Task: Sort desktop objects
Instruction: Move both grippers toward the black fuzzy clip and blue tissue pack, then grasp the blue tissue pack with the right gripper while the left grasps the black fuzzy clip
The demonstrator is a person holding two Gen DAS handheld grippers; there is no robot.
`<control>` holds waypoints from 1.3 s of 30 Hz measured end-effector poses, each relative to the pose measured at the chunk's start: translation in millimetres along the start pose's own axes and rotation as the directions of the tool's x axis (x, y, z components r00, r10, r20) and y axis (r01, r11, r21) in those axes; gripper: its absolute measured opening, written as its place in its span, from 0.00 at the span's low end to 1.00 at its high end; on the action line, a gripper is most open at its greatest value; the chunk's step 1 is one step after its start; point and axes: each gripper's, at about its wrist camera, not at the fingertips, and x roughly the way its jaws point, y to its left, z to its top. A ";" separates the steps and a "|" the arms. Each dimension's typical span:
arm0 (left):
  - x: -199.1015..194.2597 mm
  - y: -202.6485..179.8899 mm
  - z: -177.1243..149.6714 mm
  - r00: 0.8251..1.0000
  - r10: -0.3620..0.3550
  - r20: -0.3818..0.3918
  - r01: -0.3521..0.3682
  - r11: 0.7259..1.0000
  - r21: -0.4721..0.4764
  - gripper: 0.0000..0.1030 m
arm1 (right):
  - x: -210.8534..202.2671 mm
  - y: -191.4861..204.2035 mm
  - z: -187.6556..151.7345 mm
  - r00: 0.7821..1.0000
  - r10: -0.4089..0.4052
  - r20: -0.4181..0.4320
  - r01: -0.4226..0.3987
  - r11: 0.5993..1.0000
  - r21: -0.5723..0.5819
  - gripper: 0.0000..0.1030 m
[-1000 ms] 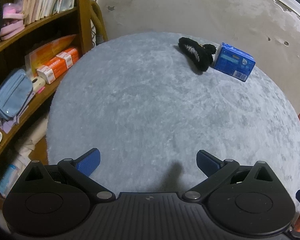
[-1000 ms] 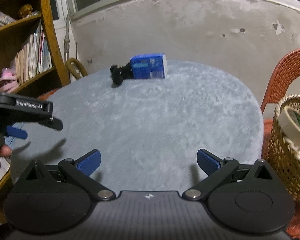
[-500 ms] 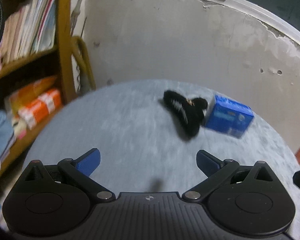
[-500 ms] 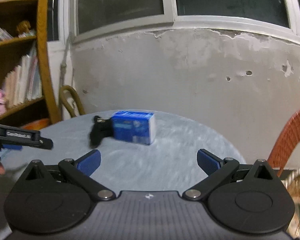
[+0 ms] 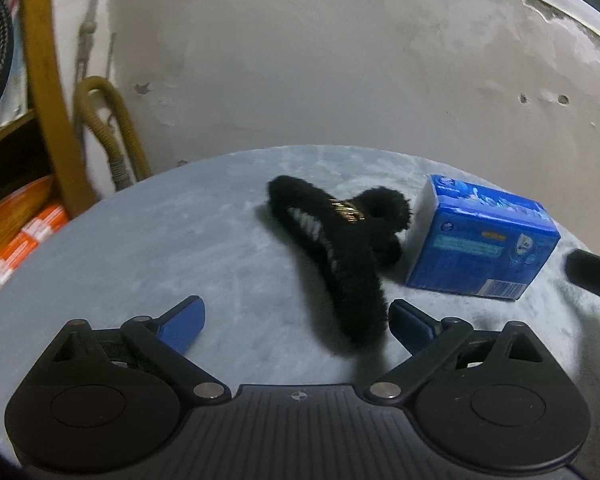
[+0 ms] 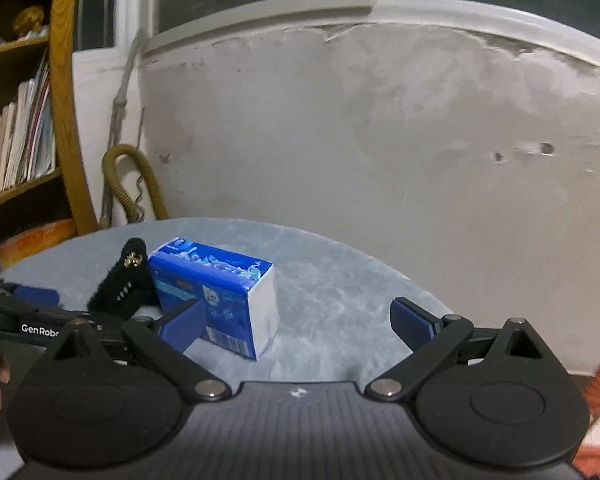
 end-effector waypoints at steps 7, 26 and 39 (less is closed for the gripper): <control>18.8 -7.0 12.6 1.000 -0.026 -0.008 0.026 0.998 0.050 0.53 | 29.7 4.6 6.7 0.993 0.108 -0.046 -0.113 0.986 -0.122 0.93; -50.2 28.5 -3.4 0.979 -0.205 -0.002 0.204 0.978 -0.052 0.16 | -29.5 -23.2 -10.0 0.862 0.499 -0.087 -0.410 0.788 0.459 0.24; -150.7 53.4 -95.2 0.952 -0.282 -0.116 0.293 0.952 0.090 0.19 | -171.0 -2.1 -95.1 0.945 0.215 -0.245 -0.129 0.937 0.324 1.00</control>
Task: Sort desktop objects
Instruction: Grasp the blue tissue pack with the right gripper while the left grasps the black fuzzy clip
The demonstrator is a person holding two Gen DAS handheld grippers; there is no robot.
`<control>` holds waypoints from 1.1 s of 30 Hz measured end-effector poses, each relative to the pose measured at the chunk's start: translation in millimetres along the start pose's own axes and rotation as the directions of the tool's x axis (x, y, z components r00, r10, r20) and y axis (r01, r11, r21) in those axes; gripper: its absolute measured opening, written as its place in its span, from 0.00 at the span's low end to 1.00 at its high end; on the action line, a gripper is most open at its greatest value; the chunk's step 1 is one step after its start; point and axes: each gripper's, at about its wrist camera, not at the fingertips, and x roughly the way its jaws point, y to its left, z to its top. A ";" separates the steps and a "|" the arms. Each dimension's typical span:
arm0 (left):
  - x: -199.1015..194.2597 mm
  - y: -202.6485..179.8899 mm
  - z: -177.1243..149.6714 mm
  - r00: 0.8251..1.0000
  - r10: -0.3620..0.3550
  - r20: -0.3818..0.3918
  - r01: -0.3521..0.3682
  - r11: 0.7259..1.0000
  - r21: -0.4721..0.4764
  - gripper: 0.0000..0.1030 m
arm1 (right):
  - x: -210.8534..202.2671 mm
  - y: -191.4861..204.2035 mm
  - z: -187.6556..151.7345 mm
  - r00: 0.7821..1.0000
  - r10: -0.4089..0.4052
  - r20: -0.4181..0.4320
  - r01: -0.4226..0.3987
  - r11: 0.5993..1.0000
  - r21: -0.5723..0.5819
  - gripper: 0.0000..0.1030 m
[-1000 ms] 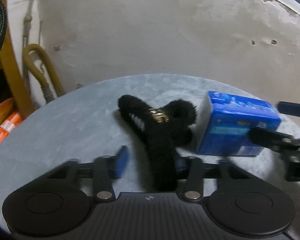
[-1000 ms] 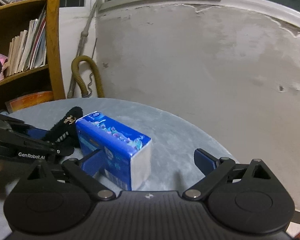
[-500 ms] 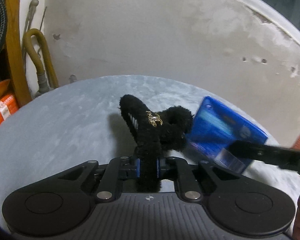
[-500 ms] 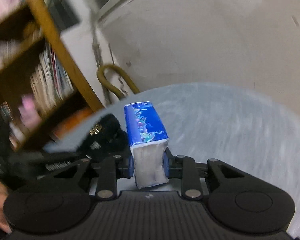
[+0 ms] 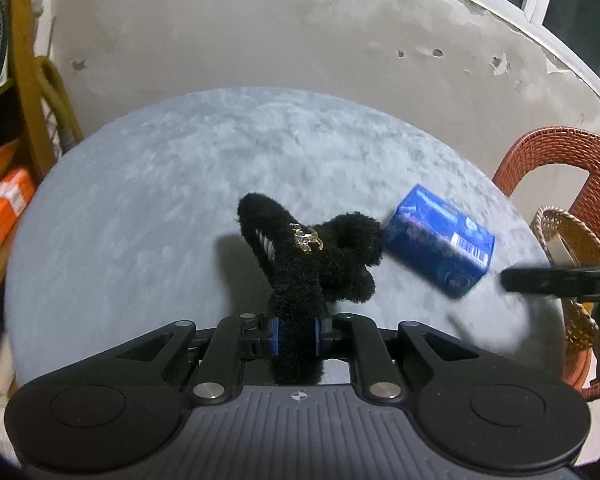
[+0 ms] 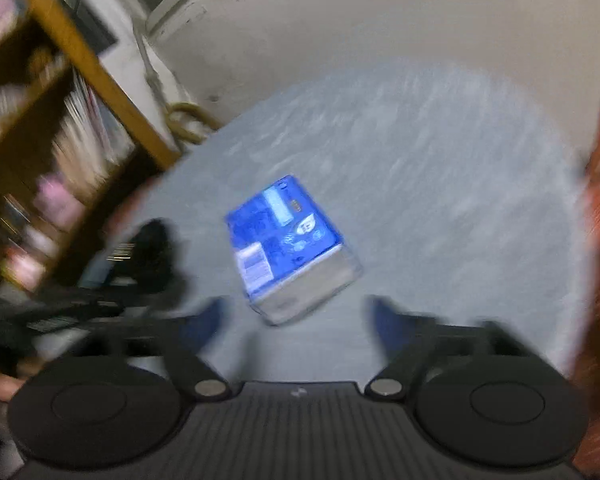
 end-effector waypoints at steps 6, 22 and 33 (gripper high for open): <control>0.5 -8.1 -10.9 0.999 0.004 0.037 -0.005 1.000 0.017 0.20 | -1.0 23.7 -3.8 0.990 -0.054 0.126 0.086 0.962 -0.261 0.99; 3.6 -23.4 -20.1 0.987 -0.005 0.161 -0.010 0.996 0.090 0.83 | 87.5 62.4 22.7 0.986 -0.153 0.066 0.166 0.857 -0.488 0.85; 44.0 -43.0 -7.8 0.997 -0.008 0.074 0.001 0.995 0.102 0.83 | 57.5 52.0 16.9 0.987 -0.099 0.124 0.139 0.917 -0.373 0.58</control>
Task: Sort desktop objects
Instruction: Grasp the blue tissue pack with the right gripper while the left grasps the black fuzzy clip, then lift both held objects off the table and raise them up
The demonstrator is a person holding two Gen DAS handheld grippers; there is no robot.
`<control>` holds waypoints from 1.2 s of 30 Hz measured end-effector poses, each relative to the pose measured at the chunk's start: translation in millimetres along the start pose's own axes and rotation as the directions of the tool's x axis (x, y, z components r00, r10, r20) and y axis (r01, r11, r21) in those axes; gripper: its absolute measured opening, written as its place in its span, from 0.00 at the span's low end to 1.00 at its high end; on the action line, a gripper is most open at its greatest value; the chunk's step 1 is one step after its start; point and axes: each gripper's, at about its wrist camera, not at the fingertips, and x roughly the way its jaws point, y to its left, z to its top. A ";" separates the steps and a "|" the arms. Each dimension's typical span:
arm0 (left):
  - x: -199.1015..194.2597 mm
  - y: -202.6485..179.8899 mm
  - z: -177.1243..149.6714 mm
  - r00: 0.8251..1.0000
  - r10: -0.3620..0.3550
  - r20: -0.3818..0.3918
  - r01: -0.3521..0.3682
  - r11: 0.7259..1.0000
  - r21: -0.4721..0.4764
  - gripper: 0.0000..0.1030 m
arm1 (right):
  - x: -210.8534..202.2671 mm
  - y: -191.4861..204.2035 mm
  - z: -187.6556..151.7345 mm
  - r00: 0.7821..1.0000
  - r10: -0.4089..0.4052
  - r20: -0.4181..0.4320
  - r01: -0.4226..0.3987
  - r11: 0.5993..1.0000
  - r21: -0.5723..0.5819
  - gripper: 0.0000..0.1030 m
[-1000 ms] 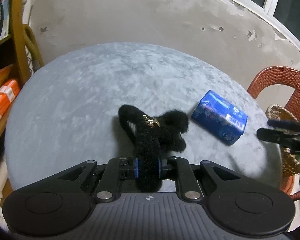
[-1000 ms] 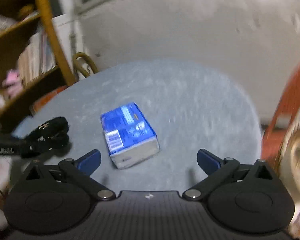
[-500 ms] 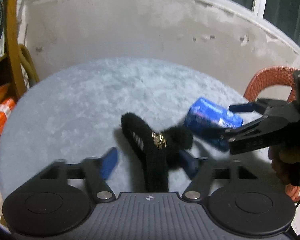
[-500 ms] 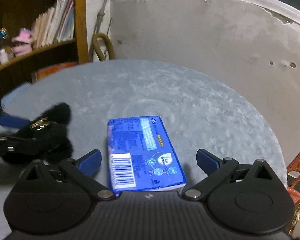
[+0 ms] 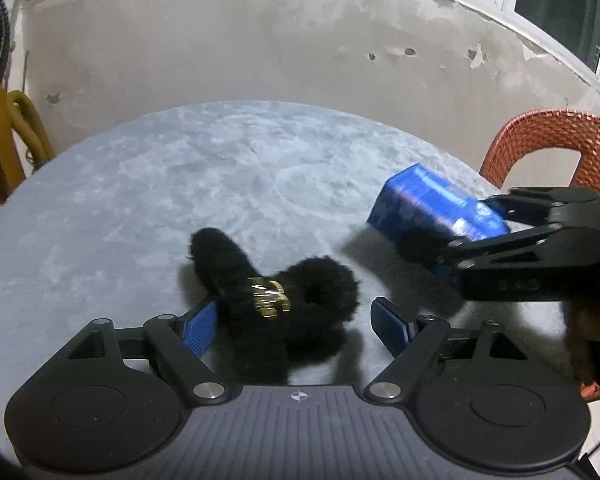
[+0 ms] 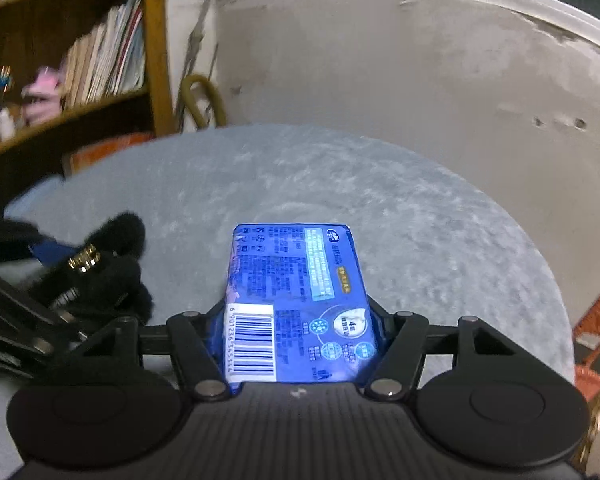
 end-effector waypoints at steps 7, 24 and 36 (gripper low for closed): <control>13.0 -6.9 -1.2 0.994 0.105 -0.031 -0.106 0.994 -0.020 0.85 | -20.9 -7.4 -13.5 0.998 -0.029 0.048 0.024 0.995 0.099 0.58; -1.5 13.2 7.2 0.997 0.082 0.005 -0.080 0.982 -0.173 0.58 | -30.1 2.2 -36.7 0.998 -0.019 0.056 0.007 0.979 0.203 0.58; -29.2 -3.5 -25.6 0.996 0.091 0.018 -0.089 0.991 -0.102 0.58 | -36.9 24.7 -58.6 0.996 -0.064 0.056 0.058 0.994 0.088 0.58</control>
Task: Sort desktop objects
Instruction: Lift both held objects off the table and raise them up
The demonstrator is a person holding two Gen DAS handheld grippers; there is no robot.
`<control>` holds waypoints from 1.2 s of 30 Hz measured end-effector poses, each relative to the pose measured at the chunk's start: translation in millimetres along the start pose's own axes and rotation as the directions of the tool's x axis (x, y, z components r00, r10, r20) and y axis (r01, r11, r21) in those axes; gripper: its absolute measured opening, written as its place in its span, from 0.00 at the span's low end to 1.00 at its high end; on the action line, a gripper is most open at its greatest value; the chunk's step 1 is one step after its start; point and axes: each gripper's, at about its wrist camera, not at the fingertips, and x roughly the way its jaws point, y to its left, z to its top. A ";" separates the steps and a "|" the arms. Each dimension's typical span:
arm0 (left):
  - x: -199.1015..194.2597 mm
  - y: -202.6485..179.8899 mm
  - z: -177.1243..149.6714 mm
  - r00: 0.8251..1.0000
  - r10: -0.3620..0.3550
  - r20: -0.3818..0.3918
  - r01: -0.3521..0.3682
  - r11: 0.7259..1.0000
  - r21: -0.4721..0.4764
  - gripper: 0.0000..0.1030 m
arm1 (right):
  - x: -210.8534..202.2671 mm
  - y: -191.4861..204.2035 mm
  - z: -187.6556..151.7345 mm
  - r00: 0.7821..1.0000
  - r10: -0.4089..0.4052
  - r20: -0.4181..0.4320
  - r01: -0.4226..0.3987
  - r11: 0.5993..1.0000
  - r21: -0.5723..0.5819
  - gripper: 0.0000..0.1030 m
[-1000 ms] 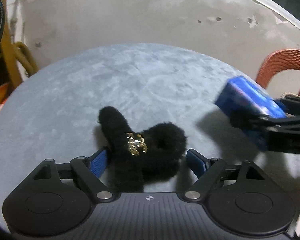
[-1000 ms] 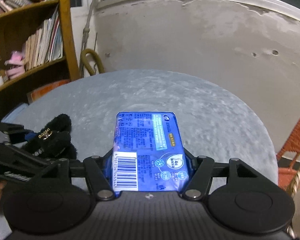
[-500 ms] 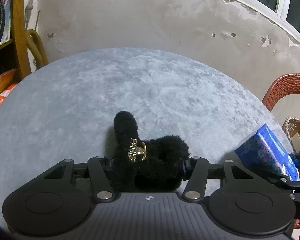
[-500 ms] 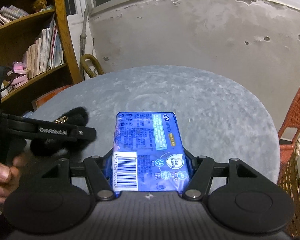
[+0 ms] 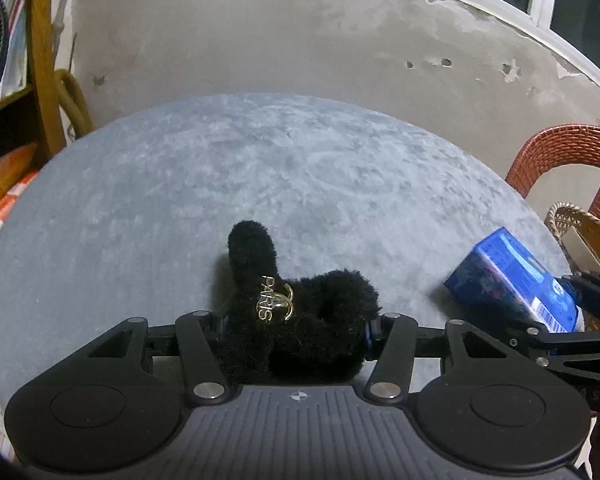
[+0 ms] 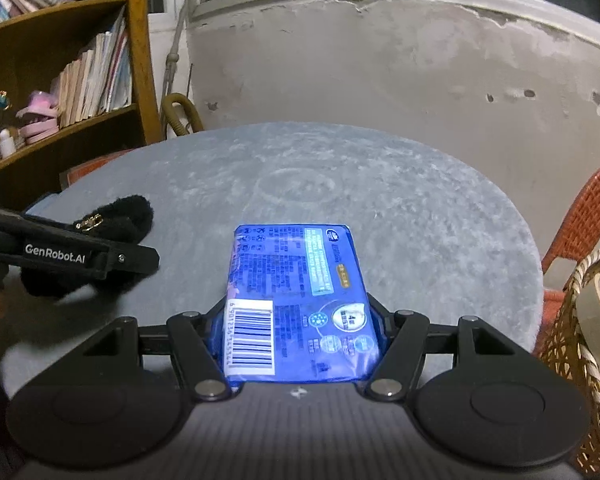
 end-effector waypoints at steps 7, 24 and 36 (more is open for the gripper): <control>-0.3 1.0 -6.9 0.999 0.002 0.054 0.000 0.999 -0.035 0.66 | 2.0 -1.3 -7.9 0.999 -0.010 0.045 0.009 1.000 0.014 0.62; -2.7 -8.2 -16.6 0.995 0.036 0.094 -0.039 0.999 0.029 0.60 | -1.7 7.0 -19.3 0.992 -0.044 0.116 0.046 0.999 -0.010 0.60; -9.2 6.4 -8.9 0.999 -0.010 0.045 0.015 0.994 -0.109 0.58 | -4.7 1.9 -18.6 0.991 -0.039 0.130 0.034 0.999 0.041 0.59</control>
